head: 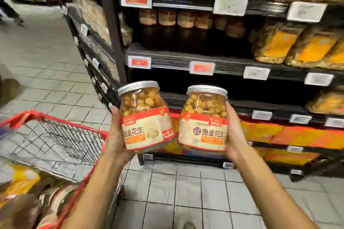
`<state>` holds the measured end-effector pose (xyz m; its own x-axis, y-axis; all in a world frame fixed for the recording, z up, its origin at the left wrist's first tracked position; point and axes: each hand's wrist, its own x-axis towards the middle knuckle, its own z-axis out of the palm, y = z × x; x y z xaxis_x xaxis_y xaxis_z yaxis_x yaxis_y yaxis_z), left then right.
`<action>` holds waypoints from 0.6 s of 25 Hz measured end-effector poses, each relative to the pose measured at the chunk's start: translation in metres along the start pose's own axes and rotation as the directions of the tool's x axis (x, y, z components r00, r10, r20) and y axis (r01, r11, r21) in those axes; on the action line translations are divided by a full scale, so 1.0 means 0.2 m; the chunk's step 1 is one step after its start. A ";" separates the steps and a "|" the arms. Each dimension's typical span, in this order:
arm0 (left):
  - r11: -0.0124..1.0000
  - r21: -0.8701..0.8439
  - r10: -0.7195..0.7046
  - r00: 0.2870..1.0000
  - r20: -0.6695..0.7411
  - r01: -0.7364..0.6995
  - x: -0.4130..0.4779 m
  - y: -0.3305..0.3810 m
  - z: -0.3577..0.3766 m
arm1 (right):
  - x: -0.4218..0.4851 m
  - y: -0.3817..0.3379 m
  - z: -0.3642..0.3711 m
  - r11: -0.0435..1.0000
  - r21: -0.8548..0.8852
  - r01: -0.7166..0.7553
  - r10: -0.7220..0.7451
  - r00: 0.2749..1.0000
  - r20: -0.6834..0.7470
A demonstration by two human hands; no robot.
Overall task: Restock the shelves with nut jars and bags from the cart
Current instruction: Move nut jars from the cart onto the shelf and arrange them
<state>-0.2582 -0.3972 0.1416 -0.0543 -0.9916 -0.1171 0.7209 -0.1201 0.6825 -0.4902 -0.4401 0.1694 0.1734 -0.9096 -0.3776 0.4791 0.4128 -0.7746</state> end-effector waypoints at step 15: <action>0.911 0.343 0.219 0.973 0.071 -0.230 0.97 0.47 0.21 | 0.75 -0.44 0.23 0.995 0.025 0.099 -0.100 0.995 0.023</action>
<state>-0.2297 -0.6035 0.2123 0.0558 -0.9946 0.0871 0.4317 0.1027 0.8962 -0.4660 -0.6157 0.2048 0.1443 -0.9471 -0.2867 0.5149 0.3193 -0.7956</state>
